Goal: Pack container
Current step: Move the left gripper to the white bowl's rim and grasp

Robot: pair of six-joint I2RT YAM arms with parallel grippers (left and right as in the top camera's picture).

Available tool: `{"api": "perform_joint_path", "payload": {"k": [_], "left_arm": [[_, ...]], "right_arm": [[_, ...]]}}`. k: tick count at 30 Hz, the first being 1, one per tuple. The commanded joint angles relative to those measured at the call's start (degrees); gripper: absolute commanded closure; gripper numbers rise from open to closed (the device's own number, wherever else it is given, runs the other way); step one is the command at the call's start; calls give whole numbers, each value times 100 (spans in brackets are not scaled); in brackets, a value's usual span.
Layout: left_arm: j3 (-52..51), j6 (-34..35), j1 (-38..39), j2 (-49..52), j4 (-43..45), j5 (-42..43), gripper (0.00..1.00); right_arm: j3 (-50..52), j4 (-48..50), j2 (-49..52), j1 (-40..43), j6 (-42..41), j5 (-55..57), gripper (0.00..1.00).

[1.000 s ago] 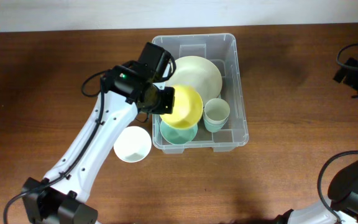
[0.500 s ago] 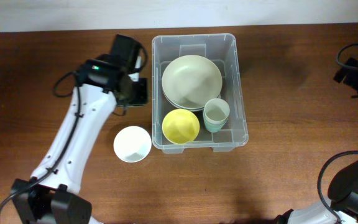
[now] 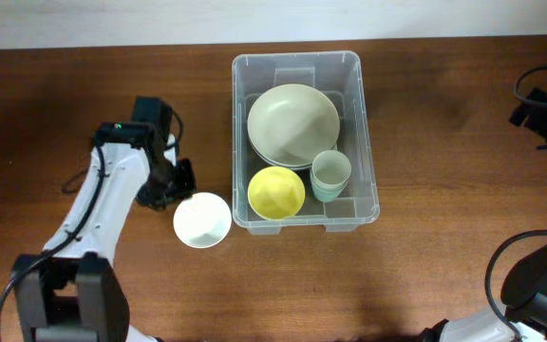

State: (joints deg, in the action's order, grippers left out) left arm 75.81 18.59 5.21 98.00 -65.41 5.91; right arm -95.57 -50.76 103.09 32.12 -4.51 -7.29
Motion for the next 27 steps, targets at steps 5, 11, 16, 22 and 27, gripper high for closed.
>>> {"api": "perform_joint_path", "payload": {"k": [5, 11, 16, 22, 27], "left_arm": [[-949, 243, -2, -20, 525, 184, 71], [-957, 243, -4, -20, 501, -588, 71], [-1019, 238, -2, -20, 570, -789, 56], [-1530, 243, -2, -20, 1204, -831, 43], [-1834, 240, -2, -20, 1523, -826, 43]], "right_arm": [[-87, 13, -136, 11, -24, 48, 1], [-87, 11, -136, 11, -24, 48, 1], [-87, 11, -136, 11, -24, 48, 1], [-87, 11, -136, 11, -24, 48, 1], [-87, 11, -136, 11, -24, 48, 1]]}}
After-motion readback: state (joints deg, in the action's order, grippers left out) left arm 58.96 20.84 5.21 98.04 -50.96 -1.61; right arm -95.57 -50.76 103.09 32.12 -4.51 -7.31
